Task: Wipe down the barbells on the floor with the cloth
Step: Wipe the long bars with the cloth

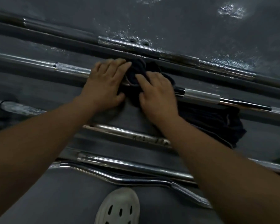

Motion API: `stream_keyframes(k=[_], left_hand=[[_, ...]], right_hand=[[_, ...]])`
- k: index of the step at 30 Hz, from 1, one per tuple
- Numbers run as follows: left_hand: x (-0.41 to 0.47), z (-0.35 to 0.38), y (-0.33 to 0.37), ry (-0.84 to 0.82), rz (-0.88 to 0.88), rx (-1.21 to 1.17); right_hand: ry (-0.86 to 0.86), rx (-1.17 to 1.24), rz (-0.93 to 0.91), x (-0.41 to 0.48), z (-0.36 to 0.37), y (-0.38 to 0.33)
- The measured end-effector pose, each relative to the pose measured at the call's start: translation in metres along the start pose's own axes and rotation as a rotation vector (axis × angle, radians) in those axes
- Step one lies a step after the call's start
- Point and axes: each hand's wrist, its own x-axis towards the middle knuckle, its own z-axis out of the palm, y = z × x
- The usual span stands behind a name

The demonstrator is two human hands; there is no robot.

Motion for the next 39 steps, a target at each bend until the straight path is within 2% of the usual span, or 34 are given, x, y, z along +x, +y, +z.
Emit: stream_keyframes(k=[2, 6, 9, 13, 15, 17, 19, 21, 24, 26, 27, 32, 34, 37, 39], left_hand=[[-0.011, 0.004, 0.004, -0.002, -0.034, -0.020], [-0.024, 0.012, 0.007, -0.048, -0.044, -0.032], [-0.013, 0.010, 0.008, -0.050, -0.077, -0.047], [0.019, 0.003, 0.000, -0.039, -0.078, -0.027], [0.026, -0.002, -0.005, -0.050, -0.061, -0.010], [0.024, -0.005, -0.005, -0.059, -0.034, -0.018], [0.013, -0.010, -0.002, -0.059, -0.015, -0.072], [-0.002, -0.015, -0.002, -0.045, -0.032, -0.153], [-0.015, -0.022, 0.003, 0.035, -0.103, -0.249], [-0.011, -0.019, 0.009, 0.090, -0.170, -0.238], [-0.008, -0.016, 0.015, 0.101, -0.196, -0.237], [-0.016, 0.007, 0.039, 0.163, -0.229, -0.229], [-0.028, 0.012, 0.037, 0.170, -0.261, -0.244], [-0.049, 0.015, 0.034, 0.102, -0.222, -0.210], [-0.056, 0.016, 0.033, 0.030, -0.196, -0.194]], right_hand=[[-0.013, -0.046, 0.013, -0.024, -0.019, 0.056], [-0.063, -0.275, 0.327, -0.091, -0.072, 0.179], [-0.011, -0.294, 0.454, -0.073, -0.061, 0.162], [0.080, -0.186, 0.212, -0.006, -0.009, 0.045], [0.051, -0.092, 0.159, 0.011, 0.005, 0.007], [0.000, -0.051, 0.066, 0.008, -0.001, 0.016], [0.021, -0.038, -0.004, -0.018, -0.019, 0.058], [0.052, -0.066, 0.109, -0.058, -0.045, 0.118], [0.026, -0.209, 0.437, -0.116, -0.093, 0.201], [-0.025, -0.234, 0.590, -0.117, -0.103, 0.208], [-0.049, -0.230, 0.606, -0.106, -0.096, 0.192], [0.007, 0.123, 0.182, -0.043, -0.014, -0.002], [0.002, 0.192, 0.146, -0.036, 0.003, -0.049], [-0.057, 0.108, -0.010, -0.065, 0.000, -0.010], [-0.085, 0.007, 0.003, -0.090, -0.014, 0.050]])
